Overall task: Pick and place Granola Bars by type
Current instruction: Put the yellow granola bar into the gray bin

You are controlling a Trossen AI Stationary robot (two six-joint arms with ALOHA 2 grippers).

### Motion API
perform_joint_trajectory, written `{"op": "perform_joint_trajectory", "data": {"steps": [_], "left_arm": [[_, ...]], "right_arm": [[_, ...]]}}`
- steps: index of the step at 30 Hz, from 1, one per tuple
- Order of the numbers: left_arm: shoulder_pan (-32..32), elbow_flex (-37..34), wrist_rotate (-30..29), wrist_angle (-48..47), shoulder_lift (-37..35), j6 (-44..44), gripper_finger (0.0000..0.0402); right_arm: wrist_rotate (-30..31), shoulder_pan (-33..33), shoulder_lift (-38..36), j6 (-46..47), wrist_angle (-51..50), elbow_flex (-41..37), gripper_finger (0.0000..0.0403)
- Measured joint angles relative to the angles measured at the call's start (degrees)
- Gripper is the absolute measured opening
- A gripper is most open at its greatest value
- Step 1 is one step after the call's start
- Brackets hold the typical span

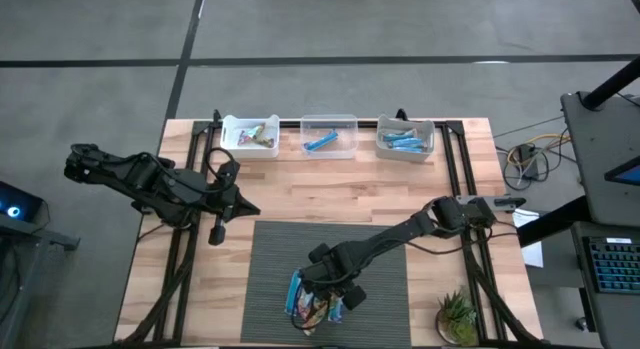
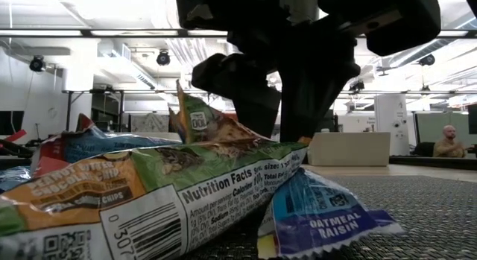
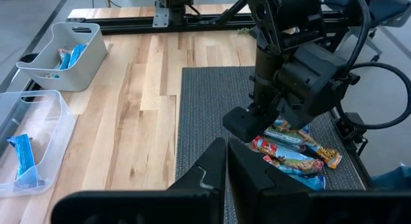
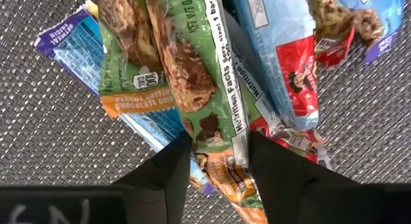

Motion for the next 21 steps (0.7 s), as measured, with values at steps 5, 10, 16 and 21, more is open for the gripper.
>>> {"op": "perform_joint_trajectory", "data": {"steps": [5, 10, 16, 21], "left_arm": [[0.00, 0.00, 0.00, 0.00, 0.00, 0.02, 0.0000], [0.00, 0.00, -0.01, -0.01, 0.00, 0.02, 0.0000], [0.00, 0.00, -0.02, 0.00, -0.02, 0.00, 0.0000], [0.00, 0.00, -0.02, 0.00, -0.02, -0.07, 0.0000]], "right_arm": [[-0.02, 0.00, 0.00, 0.02, -0.21, 0.09, 0.0124], [-0.02, 0.00, 0.00, 0.14, -0.24, 0.95, 0.0089], [-0.02, 0.07, -0.06, 0.14, -0.44, 0.98, 0.0048], [-0.02, -0.04, -1.35, 2.01, -0.85, 0.98, 0.0034]]}}
